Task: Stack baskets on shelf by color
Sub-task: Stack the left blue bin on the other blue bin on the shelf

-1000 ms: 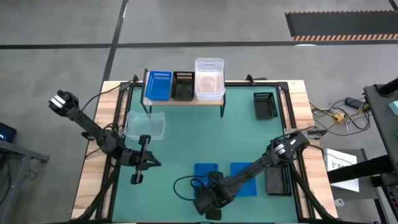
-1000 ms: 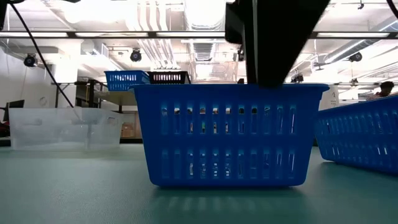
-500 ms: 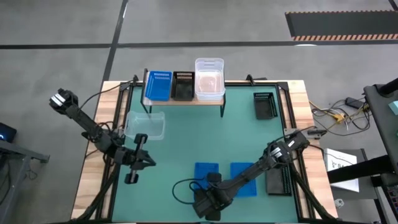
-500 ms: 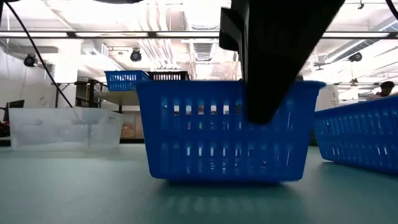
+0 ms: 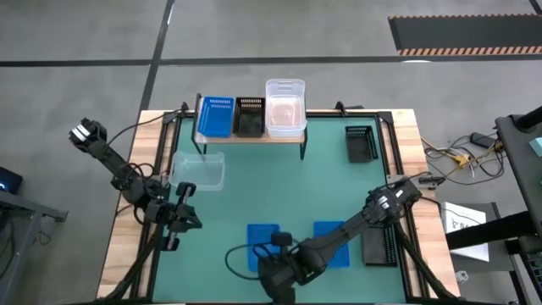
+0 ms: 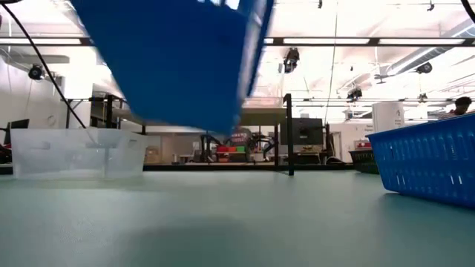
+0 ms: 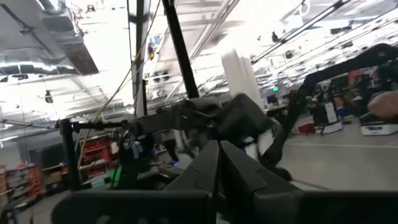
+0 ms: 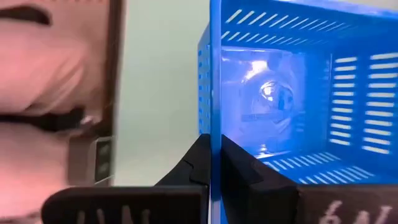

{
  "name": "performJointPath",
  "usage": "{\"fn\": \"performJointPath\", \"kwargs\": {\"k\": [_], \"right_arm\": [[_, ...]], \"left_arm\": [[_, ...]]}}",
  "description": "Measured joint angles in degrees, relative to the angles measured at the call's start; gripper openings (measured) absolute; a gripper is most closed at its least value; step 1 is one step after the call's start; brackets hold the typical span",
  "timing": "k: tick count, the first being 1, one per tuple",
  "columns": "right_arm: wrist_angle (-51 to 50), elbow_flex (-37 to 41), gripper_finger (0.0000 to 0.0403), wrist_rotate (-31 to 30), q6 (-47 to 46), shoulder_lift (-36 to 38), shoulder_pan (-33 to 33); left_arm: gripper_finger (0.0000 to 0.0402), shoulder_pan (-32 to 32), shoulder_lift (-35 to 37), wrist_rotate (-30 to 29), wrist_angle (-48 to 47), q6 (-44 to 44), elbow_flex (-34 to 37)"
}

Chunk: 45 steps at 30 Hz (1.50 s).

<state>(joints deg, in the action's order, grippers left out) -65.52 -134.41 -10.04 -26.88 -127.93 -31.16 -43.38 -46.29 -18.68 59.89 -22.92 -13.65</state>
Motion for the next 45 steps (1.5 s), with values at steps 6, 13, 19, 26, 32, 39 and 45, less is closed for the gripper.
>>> {"fn": "performJointPath", "kwargs": {"k": [6,13,19,26,32,39,45], "right_arm": [[1.22,-0.09,0.0009,-12.86,8.62,4.50,2.41],[5.67,-0.42,0.0009,-14.04,19.50,6.92,9.19],[8.31,-0.57,0.0009,-14.02,23.89,9.65,16.15],[18.40,-0.52,0.0009,-9.98,26.48,10.48,25.58],[27.31,-0.42,0.0009,-3.09,28.52,9.87,33.30],[35.20,0.76,0.0009,0.00,30.64,7.54,39.73],[39.38,0.98,0.0009,-0.04,32.79,4.73,42.39]], "left_arm": [[0.0000,-0.37,3.79,0.00,0.03,-0.50,2.03],[0.0000,-0.37,7.44,0.00,0.06,-0.52,3.21],[0.0000,-0.37,7.53,0.00,0.05,-0.96,3.22],[0.0000,-0.37,8.20,0.00,0.05,-4.70,3.19],[0.0000,-0.37,9.31,0.00,0.05,-4.79,3.19],[0.0000,-0.37,9.78,0.00,0.10,-5.00,3.17],[0.0000,-0.37,10.19,0.00,0.03,-5.03,3.15]]}}
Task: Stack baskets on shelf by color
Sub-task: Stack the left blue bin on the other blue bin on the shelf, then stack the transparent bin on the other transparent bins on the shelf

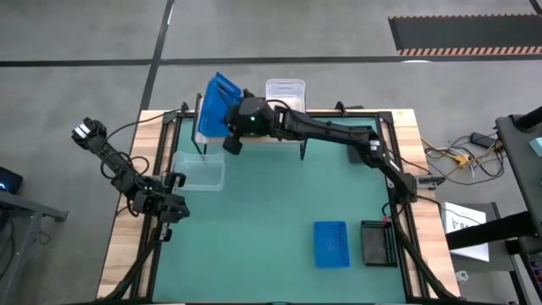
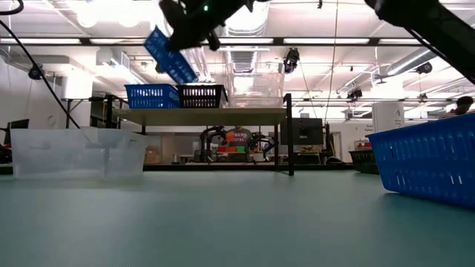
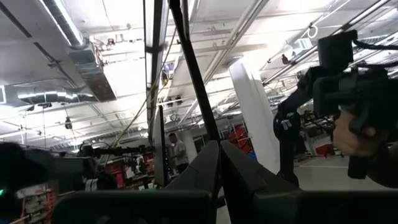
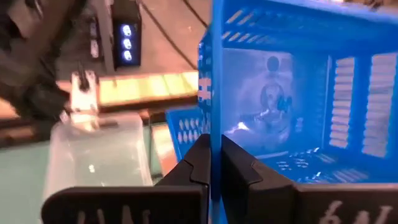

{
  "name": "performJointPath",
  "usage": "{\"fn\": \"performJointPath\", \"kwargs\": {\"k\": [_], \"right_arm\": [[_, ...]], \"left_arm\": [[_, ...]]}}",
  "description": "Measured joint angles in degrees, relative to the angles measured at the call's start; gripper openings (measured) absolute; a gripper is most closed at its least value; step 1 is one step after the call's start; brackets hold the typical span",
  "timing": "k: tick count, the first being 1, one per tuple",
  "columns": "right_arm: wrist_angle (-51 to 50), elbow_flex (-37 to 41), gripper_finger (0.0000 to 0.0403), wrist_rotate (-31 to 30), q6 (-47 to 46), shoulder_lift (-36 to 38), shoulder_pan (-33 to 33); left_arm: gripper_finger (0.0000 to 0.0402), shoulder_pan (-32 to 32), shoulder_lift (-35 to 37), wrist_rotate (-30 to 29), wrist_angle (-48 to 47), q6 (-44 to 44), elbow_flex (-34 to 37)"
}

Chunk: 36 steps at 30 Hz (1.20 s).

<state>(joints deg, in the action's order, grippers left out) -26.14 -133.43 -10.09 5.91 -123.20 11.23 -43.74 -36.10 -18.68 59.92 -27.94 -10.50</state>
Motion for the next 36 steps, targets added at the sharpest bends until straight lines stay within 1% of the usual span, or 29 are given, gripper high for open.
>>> {"fn": "performJointPath", "kwargs": {"k": [12,19,22,31,34,36], "right_arm": [[0.75,0.38,0.0009,0.02,1.45,-1.77,1.26],[1.62,2.45,0.0011,-0.42,1.62,-1.77,1.28],[1.59,3.25,0.0028,-0.45,1.66,-1.78,1.41],[2.57,2.81,0.0110,-0.44,1.65,-1.79,1.43],[3.49,1.78,0.0123,-0.44,1.63,-1.78,1.31],[4.93,1.57,0.0124,-0.42,1.62,-1.77,1.30]], "left_arm": [[0.0000,0.00,-0.21,0.00,0.05,0.06,0.00],[0.0000,0.02,-0.19,0.00,0.04,0.20,0.00],[0.0000,0.01,-0.19,0.00,0.04,0.22,0.00],[0.0000,0.02,-0.20,0.00,0.04,0.27,0.00],[0.0000,0.01,-0.23,0.00,0.04,0.27,-0.02],[0.0000,0.02,-0.22,0.00,0.04,0.26,-0.02]]}}
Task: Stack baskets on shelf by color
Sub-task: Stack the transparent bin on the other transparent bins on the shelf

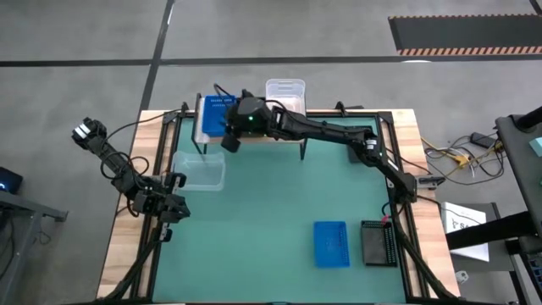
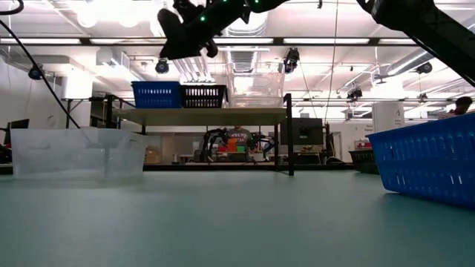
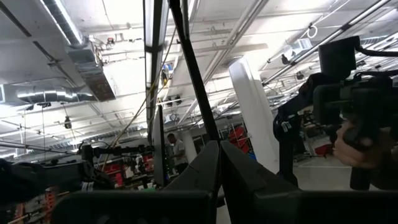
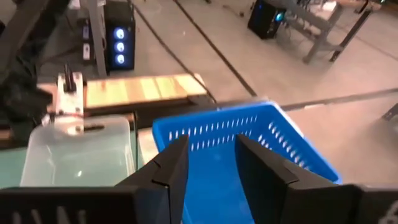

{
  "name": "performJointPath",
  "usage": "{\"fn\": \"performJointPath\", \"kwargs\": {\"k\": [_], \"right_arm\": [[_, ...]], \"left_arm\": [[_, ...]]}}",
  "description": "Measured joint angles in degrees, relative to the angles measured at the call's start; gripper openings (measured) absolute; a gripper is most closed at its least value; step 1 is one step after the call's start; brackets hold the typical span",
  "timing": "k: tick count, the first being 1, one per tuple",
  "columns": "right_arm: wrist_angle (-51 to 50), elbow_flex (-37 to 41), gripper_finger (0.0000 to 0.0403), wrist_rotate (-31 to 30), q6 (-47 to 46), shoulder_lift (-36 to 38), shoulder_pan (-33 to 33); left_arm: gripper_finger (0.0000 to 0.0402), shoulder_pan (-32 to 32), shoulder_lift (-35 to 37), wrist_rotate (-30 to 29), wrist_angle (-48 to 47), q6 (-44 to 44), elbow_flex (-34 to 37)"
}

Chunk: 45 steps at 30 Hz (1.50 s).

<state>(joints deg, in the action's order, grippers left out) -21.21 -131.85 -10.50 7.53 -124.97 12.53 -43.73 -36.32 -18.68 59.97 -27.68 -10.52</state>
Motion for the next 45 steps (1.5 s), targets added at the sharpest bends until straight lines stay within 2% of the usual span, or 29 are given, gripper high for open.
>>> {"fn": "performJointPath", "kwargs": {"k": [5,10,15,20,24,29,34,38,45], "right_arm": [[2.58,1.12,0.0083,0.43,1.05,-0.41,0.00],[-1.57,1.27,0.0019,0.20,6.86,1.08,-2.85],[-7.59,1.20,0.0011,0.18,11.30,5.68,-9.90],[-18.78,1.53,0.0009,-0.10,11.99,7.94,-17.87],[-32.48,1.53,0.0009,1.72,12.45,9.55,-23.82],[-47.60,1.64,0.0008,5.19,3.25,9.33,-28.39],[-57.06,1.76,0.0008,5.60,-6.58,9.46,-31.08],[-56.27,3.80,0.0008,5.46,-6.91,9.44,-33.10],[-48.39,8.88,0.0008,5.57,-3.00,9.79,-34.77]], "left_arm": [[0.0000,0.00,0.00,0.00,0.00,0.00,0.00],[0.0000,-0.02,-0.20,0.00,0.00,0.35,0.00],[0.0000,0.00,-0.77,-0.86,0.00,0.28,0.00],[0.0000,0.11,-0.39,-8.55,0.01,0.29,-0.04],[0.0000,0.11,-1.48,-16.50,-0.58,0.27,-0.04],[0.0000,0.11,-3.58,-22.39,-0.55,0.33,-0.04],[0.0000,0.11,-6.04,-22.47,-0.51,1.55,-0.04],[0.0000,0.11,-7.72,-22.51,-0.50,4.41,-0.04],[0.0000,0.09,-8.22,-22.52,-0.48,5.30,-0.04]]}}
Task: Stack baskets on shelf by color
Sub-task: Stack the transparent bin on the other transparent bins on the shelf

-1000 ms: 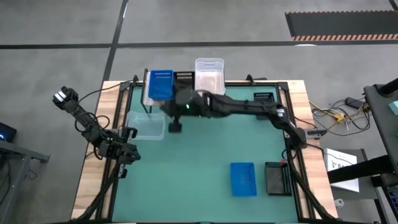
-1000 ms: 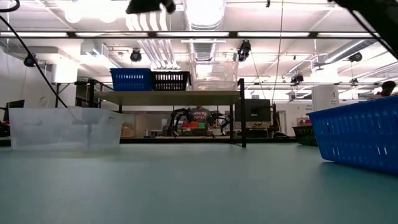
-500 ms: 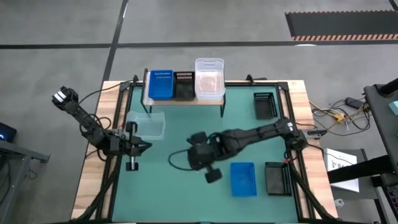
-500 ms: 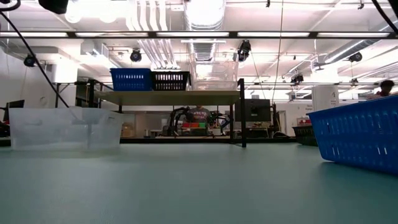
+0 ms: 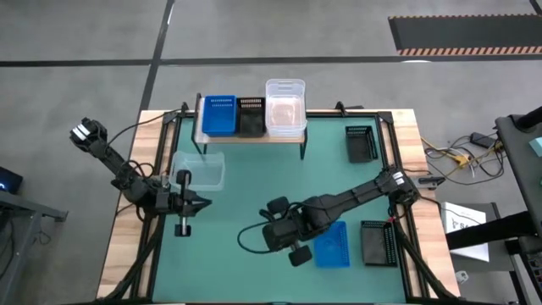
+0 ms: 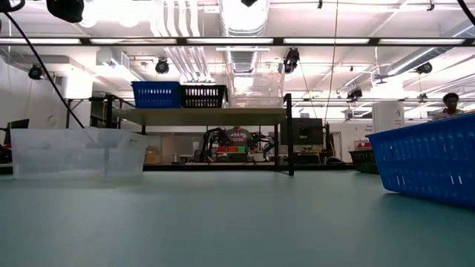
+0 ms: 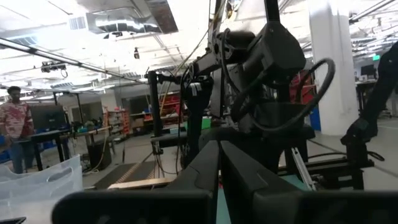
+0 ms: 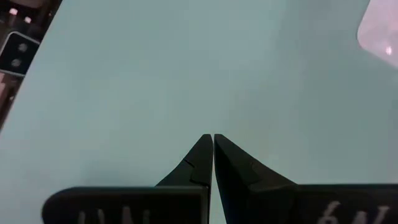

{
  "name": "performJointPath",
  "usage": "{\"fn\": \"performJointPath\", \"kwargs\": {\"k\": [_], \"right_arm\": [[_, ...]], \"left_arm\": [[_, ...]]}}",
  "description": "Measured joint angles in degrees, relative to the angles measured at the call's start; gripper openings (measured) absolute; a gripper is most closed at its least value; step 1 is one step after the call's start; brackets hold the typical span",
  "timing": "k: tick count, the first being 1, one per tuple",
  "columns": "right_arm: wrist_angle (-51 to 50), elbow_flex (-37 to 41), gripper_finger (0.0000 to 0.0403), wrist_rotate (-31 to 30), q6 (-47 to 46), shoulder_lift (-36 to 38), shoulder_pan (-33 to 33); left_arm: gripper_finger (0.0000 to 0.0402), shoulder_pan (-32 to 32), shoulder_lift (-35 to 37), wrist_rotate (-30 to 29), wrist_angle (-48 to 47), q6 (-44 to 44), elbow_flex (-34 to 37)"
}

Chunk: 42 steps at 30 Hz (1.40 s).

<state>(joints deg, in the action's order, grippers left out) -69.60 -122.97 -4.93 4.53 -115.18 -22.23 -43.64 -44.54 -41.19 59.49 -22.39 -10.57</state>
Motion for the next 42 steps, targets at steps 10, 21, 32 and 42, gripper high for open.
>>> {"fn": "performJointPath", "kwargs": {"k": [10,21,32,42], "right_arm": [[26.73,9.25,0.0008,-1.73,16.08,0.07,4.65],[38.72,16.10,0.0067,1.78,16.37,-0.04,14.84],[50.27,17.25,0.0189,-6.14,21.08,-0.94,14.66],[48.05,6.20,0.0196,-0.84,28.16,-10.27,17.53]], "left_arm": [[0.0000,-0.26,-0.96,0.35,-0.02,4.04,0.00],[0.0000,-0.26,1.95,0.57,0.50,1.63,-0.39],[0.0000,-0.26,3.22,0.61,0.51,0.54,-0.33],[0.0000,-0.26,3.84,0.64,0.46,-1.11,-0.31]]}}
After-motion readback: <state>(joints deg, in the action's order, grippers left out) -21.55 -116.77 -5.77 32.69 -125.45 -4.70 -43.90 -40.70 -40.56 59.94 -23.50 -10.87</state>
